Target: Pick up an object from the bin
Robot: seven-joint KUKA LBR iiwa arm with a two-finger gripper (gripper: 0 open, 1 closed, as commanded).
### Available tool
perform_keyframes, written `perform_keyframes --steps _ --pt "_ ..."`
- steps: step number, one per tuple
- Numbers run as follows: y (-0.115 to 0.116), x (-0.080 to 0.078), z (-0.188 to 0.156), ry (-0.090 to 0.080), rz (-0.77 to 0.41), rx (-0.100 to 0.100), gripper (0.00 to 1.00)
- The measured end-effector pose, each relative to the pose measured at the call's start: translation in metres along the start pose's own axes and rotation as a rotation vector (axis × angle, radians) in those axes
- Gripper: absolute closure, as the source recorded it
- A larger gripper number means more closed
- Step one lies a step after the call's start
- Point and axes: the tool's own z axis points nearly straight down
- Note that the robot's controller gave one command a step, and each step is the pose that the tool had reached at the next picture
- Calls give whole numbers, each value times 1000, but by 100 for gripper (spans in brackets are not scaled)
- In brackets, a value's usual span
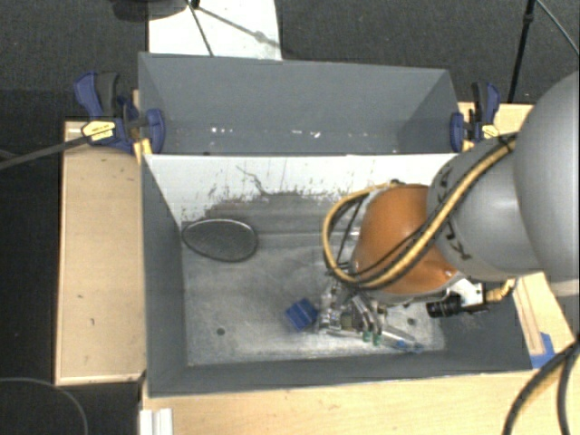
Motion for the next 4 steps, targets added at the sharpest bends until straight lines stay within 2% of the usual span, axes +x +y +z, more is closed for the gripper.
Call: perform_keyframes --steps 1,2,3,4 --pt "-1 -4 1 8 -24 0 100" --pt "15 -4 -1 4 -200 2 100" --pt "50 14 0 5 -400 2 100" --pt "65 5 -97 9 -768 -1 100"
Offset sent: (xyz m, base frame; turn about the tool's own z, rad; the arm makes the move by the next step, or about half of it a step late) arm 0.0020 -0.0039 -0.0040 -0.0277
